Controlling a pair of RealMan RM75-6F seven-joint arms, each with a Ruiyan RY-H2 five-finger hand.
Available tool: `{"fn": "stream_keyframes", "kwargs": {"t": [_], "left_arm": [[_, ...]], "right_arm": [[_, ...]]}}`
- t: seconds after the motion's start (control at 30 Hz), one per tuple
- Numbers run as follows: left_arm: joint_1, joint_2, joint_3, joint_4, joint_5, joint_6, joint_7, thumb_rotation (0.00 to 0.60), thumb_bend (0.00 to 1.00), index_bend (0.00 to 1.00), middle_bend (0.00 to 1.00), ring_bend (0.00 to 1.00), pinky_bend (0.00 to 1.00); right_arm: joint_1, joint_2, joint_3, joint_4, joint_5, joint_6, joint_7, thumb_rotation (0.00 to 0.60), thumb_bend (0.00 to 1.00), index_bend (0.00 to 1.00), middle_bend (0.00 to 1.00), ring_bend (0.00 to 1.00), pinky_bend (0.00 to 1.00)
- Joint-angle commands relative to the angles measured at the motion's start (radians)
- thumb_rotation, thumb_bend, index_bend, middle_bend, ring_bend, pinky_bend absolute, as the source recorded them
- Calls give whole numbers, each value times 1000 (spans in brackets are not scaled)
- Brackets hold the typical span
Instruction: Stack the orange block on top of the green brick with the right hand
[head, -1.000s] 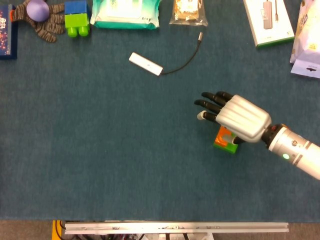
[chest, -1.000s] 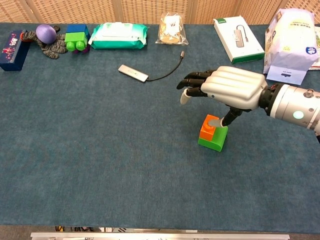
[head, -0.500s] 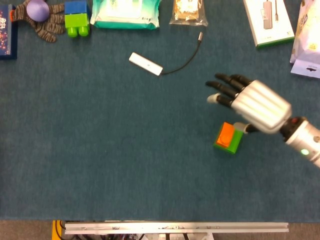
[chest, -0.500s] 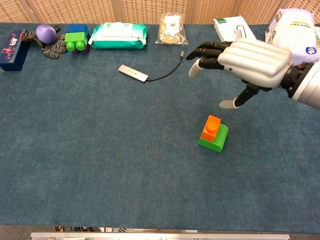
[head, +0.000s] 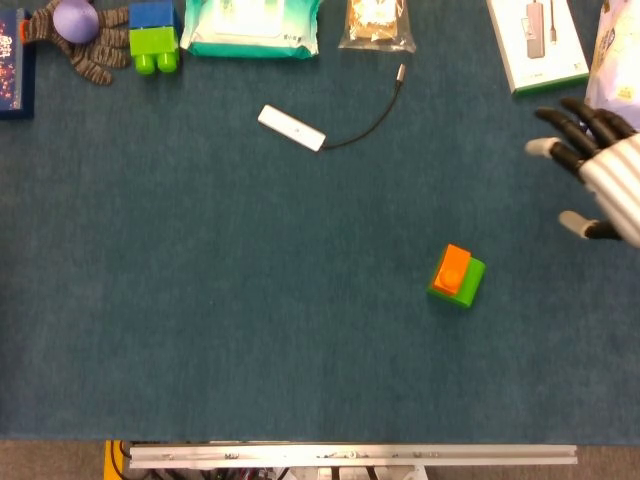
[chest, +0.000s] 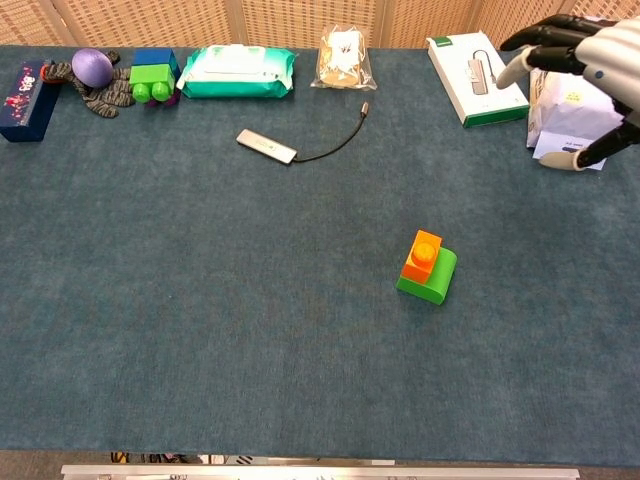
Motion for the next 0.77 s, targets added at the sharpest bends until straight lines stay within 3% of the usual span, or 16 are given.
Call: {"fn": "stream_keyframes", "kwargs": {"t": [0.03, 0.43, 0.77], "left_arm": [[-9, 5, -4, -7, 0, -8, -5, 600, 111, 516, 377, 217, 255], [-33, 22, -25, -31, -3, -8, -27, 600, 111, 516, 377, 217, 256], [-29, 21, -21, -59, -7, 7, 3, 600, 112, 517, 377, 217, 257]], "right_arm": [[-41, 24, -10, -14, 22, 32, -3, 600, 125, 281, 141, 70, 207], [-214, 53, -48, -40, 74, 172, 10, 600, 125, 281, 141, 70, 207], [-273, 59, -58, -12, 29, 200, 102, 600, 125, 281, 141, 70, 207]]}}
